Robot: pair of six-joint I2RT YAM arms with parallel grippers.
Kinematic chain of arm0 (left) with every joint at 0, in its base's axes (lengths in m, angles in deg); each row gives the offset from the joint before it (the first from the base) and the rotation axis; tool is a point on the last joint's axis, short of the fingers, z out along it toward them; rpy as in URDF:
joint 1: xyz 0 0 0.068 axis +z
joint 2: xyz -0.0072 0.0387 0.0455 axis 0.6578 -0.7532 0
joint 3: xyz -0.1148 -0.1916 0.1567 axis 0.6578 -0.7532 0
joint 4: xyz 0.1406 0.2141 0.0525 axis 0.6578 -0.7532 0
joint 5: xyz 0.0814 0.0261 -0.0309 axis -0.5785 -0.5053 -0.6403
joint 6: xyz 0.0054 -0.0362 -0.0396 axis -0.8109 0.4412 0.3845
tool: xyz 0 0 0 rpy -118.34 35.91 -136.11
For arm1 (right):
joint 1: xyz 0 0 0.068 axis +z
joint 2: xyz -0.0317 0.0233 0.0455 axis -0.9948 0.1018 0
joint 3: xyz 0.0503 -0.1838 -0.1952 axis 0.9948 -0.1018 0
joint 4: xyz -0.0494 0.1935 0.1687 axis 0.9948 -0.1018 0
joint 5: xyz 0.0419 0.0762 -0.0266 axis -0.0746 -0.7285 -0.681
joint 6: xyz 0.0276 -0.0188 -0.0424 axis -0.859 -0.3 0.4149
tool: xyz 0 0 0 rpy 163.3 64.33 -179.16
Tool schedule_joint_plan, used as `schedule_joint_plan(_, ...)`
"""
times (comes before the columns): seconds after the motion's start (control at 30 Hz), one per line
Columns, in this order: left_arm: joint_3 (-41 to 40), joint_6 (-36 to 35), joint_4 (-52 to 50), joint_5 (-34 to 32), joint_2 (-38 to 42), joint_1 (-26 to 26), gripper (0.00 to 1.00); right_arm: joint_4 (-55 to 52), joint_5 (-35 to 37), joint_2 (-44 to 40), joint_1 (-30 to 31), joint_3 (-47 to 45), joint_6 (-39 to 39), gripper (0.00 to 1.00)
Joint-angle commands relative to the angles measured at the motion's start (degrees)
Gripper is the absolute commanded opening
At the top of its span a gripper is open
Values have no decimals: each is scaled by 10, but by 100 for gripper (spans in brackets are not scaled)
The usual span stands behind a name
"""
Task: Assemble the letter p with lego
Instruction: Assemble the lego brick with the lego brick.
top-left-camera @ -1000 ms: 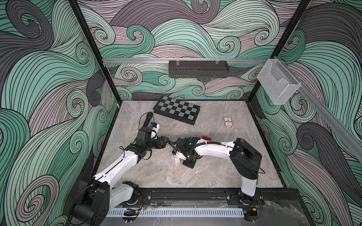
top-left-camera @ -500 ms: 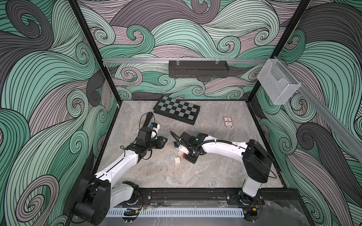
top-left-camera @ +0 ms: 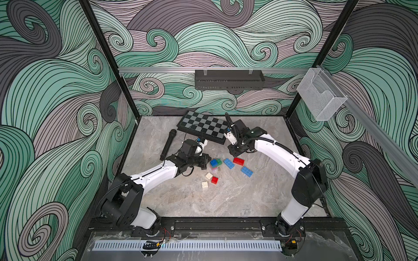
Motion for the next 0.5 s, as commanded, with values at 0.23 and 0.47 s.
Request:
schedule_joint_plan(0.23, 24, 6, 33, 52, -57, -8, 0, -38, -50, 69, -10, 49, -6, 12)
schedule_joint_plan(0.47, 22, -1, 35, 58, -58, -8, 0, -38, -55, 83, -10, 52, -3, 12)
